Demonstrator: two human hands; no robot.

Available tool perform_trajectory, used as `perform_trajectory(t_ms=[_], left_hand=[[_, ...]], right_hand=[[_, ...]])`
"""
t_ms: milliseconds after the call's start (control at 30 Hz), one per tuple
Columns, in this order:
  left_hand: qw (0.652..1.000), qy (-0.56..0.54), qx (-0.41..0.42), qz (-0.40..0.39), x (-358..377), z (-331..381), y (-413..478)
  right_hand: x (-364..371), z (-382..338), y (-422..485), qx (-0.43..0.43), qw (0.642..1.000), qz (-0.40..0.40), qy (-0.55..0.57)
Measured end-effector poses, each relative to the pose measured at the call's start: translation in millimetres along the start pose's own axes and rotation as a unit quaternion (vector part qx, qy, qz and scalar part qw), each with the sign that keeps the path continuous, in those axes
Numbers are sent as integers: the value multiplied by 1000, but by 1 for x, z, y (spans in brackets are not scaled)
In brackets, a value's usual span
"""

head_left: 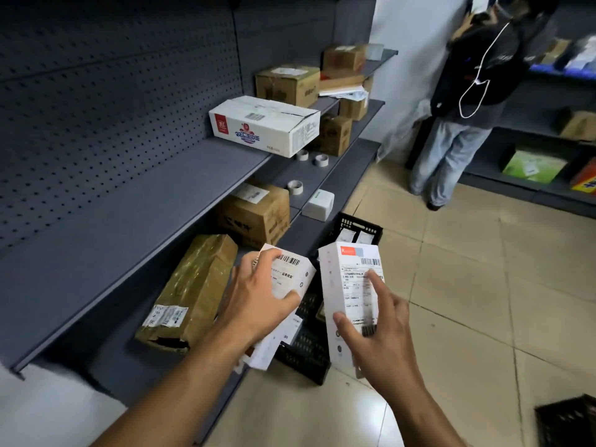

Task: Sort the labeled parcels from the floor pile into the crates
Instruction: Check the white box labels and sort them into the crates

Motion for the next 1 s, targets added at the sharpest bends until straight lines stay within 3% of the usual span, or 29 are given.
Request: perform_trajectory(t_ms=[233, 600, 800, 1000], left_hand=[[1000, 8, -7, 17, 31, -37, 71], [997, -10, -7, -76, 167, -122, 193], [994, 28, 1, -103, 223, -146, 215], [994, 39, -19, -97, 313, -192, 213]], right_hand=[[65, 40, 66, 49, 999, -18, -12], [170, 105, 140, 122, 985, -5, -125], [210, 152, 159, 174, 970, -39, -164], [261, 246, 165, 202, 967, -67, -137]])
Point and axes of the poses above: each hand's wrist, its own y-axis towards the middle knuckle, its own x-axis out of the palm, z = x × y, the point moved 9 cm from there along y, towards the middle knuckle, and after that the axes turned 15 degrees about z, right-handed, at the moved point
